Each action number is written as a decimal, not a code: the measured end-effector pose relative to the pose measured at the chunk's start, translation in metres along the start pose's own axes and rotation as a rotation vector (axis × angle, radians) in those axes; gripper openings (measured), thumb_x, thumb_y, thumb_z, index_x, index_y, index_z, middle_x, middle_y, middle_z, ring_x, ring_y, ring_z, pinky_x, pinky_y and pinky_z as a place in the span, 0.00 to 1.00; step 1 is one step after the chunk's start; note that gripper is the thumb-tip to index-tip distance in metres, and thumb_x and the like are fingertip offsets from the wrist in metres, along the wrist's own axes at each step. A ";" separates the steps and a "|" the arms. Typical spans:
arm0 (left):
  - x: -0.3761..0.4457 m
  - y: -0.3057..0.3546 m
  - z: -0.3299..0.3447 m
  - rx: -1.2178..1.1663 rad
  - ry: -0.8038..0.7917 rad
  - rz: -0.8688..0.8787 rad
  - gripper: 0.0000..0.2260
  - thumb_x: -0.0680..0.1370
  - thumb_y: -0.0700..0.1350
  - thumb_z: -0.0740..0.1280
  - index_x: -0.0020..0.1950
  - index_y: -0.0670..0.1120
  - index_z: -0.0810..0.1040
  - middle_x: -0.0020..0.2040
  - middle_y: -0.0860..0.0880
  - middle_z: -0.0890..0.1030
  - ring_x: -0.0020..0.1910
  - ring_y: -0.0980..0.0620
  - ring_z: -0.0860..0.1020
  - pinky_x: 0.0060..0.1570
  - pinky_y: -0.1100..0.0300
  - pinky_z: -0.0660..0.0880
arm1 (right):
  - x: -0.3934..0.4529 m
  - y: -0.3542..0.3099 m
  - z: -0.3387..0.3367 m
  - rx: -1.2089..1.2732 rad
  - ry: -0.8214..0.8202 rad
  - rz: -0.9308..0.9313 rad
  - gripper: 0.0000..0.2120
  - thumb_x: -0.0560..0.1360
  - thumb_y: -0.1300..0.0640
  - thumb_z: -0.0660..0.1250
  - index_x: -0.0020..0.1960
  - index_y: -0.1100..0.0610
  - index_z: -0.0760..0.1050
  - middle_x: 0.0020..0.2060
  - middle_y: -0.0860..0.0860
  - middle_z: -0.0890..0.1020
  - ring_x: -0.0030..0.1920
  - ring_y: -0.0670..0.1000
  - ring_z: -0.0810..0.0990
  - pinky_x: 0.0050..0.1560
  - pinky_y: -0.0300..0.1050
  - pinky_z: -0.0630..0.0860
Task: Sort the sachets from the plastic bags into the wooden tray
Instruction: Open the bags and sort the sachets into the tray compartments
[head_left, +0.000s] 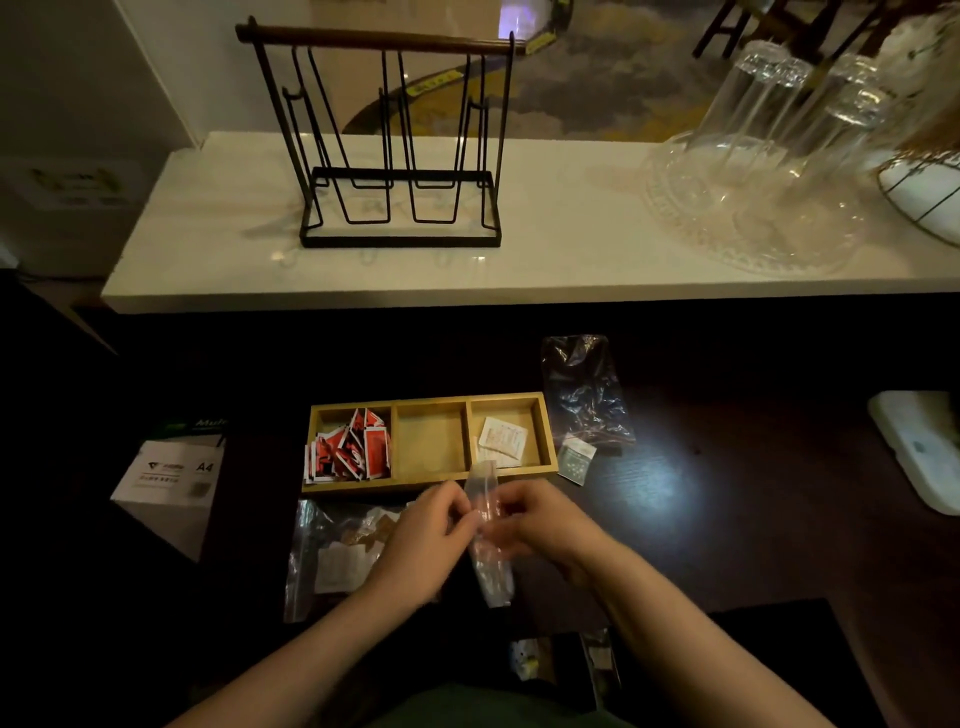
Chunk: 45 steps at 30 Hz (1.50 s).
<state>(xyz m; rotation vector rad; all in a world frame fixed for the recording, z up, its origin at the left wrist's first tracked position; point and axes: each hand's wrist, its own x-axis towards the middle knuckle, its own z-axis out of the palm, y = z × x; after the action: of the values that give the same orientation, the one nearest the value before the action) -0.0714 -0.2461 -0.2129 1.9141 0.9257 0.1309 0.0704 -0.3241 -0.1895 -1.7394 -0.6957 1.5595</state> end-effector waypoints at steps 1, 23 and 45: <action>0.000 0.000 -0.003 -0.065 0.002 -0.065 0.05 0.78 0.45 0.64 0.42 0.49 0.73 0.41 0.49 0.79 0.38 0.50 0.79 0.38 0.60 0.78 | 0.004 -0.002 0.004 -0.008 0.027 -0.005 0.10 0.73 0.70 0.66 0.52 0.61 0.79 0.40 0.52 0.81 0.38 0.46 0.81 0.38 0.35 0.79; -0.023 -0.020 -0.018 -0.288 0.076 -0.279 0.08 0.79 0.47 0.63 0.45 0.47 0.80 0.41 0.44 0.83 0.38 0.49 0.83 0.30 0.60 0.80 | 0.020 0.009 0.055 -0.037 0.044 -0.093 0.09 0.69 0.61 0.74 0.36 0.52 0.76 0.33 0.46 0.80 0.35 0.42 0.79 0.39 0.37 0.74; -0.016 -0.023 -0.034 -0.170 0.016 -0.198 0.11 0.81 0.44 0.57 0.40 0.47 0.72 0.36 0.49 0.77 0.34 0.53 0.79 0.30 0.64 0.76 | 0.012 0.001 0.004 -0.022 0.369 -0.098 0.05 0.73 0.60 0.69 0.40 0.59 0.75 0.33 0.55 0.80 0.32 0.52 0.79 0.38 0.47 0.78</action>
<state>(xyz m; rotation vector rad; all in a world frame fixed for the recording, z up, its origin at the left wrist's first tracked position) -0.1109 -0.2264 -0.2087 1.6581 1.0739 0.1040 0.0684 -0.3148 -0.1981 -1.9096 -0.6022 1.1259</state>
